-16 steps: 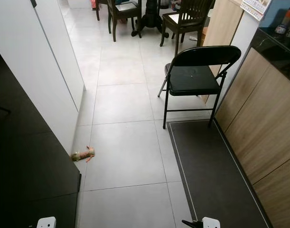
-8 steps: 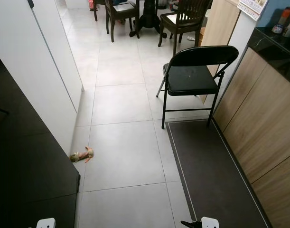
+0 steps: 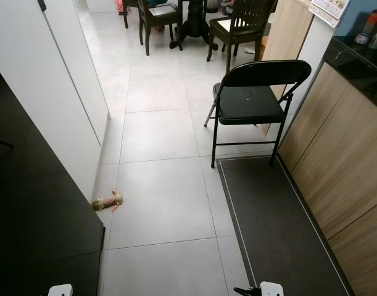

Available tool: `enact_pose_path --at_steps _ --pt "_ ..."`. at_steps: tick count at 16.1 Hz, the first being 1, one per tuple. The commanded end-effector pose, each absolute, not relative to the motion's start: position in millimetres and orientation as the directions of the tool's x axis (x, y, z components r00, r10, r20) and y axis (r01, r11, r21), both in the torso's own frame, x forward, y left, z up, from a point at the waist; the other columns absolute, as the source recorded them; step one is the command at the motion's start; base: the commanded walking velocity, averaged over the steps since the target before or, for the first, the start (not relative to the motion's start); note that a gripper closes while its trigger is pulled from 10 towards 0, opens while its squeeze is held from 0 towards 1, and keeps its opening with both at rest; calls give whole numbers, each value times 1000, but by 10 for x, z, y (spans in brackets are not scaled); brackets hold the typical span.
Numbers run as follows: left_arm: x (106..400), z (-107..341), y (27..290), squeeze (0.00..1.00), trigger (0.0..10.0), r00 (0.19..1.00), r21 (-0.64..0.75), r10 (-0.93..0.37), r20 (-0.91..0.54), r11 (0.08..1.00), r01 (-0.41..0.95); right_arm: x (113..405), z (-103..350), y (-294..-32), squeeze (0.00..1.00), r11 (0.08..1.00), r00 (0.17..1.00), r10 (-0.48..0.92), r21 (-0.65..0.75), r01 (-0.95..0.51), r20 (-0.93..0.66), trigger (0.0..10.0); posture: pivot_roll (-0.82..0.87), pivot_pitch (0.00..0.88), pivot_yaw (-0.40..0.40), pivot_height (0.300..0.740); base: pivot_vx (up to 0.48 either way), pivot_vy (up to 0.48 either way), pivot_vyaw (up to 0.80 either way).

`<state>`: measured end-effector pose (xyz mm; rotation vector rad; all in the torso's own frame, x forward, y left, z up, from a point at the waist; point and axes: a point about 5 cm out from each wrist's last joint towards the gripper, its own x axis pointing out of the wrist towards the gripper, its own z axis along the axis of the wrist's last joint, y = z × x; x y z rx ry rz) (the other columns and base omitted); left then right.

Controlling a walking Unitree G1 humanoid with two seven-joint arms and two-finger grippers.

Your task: Restocking fridge

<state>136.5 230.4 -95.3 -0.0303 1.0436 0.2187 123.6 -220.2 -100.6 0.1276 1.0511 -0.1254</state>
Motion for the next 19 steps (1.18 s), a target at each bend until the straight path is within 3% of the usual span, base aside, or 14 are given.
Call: enact_pose_path --at_steps 1,19 --pt "1306 -968 2326 0 10000 472 75 160 -867 978 -194 1190 -1019 -2204 0 986 482 -40 43 161 -875 10000 -222 14 23 740 0 0 0" --pt "1318 -963 2328 0 10000 477 69 157 -865 978 -198 1200 -1015 -2210 0 985 487 -40 47 166 -873 10000 -221 54 19 740 0 0 0"
